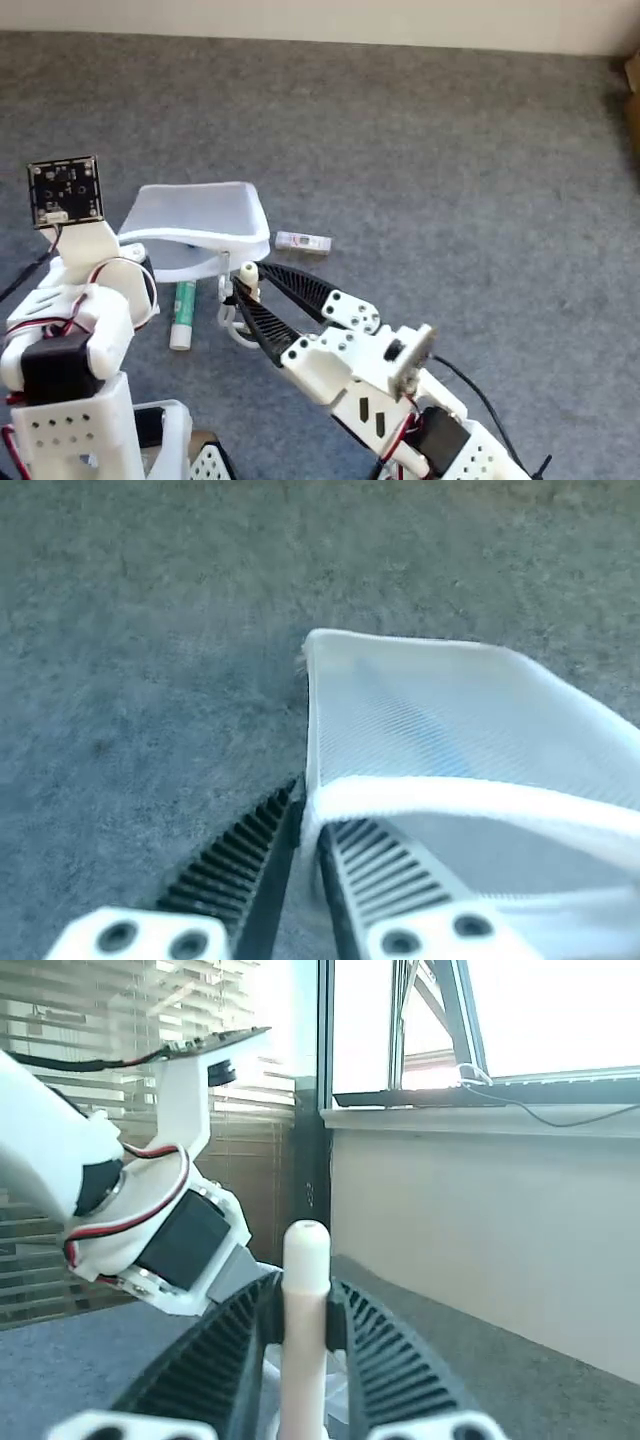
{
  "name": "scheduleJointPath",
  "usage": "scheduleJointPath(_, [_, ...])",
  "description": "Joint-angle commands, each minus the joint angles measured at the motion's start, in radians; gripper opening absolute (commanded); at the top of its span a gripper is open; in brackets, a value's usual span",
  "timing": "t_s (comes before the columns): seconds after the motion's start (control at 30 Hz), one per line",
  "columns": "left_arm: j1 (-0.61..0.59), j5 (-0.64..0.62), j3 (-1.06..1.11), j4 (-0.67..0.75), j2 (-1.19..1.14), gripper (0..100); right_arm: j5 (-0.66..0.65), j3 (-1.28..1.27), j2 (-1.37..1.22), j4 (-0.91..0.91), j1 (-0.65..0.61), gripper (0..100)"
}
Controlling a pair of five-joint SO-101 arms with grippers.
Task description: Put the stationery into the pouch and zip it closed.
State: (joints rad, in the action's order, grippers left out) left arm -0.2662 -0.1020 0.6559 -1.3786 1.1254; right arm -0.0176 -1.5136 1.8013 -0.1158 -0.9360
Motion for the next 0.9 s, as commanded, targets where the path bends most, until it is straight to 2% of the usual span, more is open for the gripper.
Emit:
scheduleJointPath(0.0, [0.038,0.023,-0.153,-0.041,-0.002,1,0.009,0.018,0.036,0.039,0.007,0.5])
scheduleJointPath(0.13, [0.104,0.028,-0.170,-0.066,-0.004,1,0.003,0.018,0.031,0.170,0.007,0.5])
scheduleJointPath(0.43, [0.104,0.028,-0.107,-0.060,-0.005,1,0.003,0.027,0.030,0.318,0.005,0.5])
scheduleJointPath(0.53, [0.104,0.028,-0.104,-0.051,-0.005,1,0.003,0.028,0.022,0.357,-0.036,0.5])
scheduleJointPath(0.67, [0.105,0.028,-0.104,-0.049,-0.005,1,0.002,0.102,-0.091,0.364,-0.097,0.5])
scheduleJointPath(0.87, [0.104,0.028,-0.102,-0.049,-0.005,1,0.002,0.278,-0.355,0.384,-0.097,0.5])
